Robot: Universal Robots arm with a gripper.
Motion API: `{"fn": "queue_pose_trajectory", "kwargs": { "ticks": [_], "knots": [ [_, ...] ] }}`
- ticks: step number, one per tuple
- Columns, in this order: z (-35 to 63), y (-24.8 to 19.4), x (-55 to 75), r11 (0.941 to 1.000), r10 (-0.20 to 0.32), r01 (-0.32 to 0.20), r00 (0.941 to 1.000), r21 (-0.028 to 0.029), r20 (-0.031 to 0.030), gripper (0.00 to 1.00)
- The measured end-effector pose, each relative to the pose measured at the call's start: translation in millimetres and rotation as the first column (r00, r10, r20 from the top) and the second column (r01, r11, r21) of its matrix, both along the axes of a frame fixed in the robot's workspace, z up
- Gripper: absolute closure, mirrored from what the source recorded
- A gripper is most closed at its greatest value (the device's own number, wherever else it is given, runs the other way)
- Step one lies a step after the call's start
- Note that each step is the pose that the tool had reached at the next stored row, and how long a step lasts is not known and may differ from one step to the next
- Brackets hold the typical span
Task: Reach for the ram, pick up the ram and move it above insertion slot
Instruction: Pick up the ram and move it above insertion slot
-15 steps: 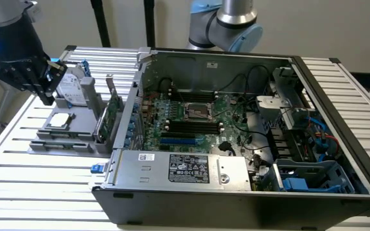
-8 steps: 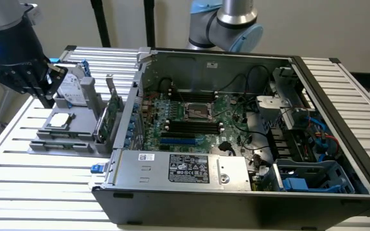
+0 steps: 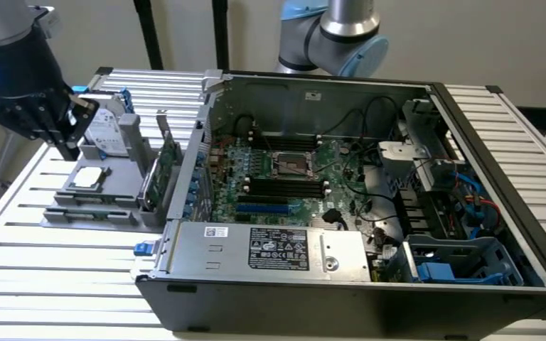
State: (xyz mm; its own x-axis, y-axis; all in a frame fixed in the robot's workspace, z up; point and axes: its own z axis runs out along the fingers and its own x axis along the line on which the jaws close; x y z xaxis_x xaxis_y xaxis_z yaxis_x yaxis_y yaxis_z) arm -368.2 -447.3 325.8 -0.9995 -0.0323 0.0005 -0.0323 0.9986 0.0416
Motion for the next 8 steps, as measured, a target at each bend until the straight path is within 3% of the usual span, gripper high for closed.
{"fn": "queue_pose_trajectory", "kwargs": {
  "ticks": [8],
  "knots": [
    [0.0, -3.5, 0.1, 1.0, 0.0, 0.0, 1.0, 0.0001, 0.0001, 0.89]
  ]
}}
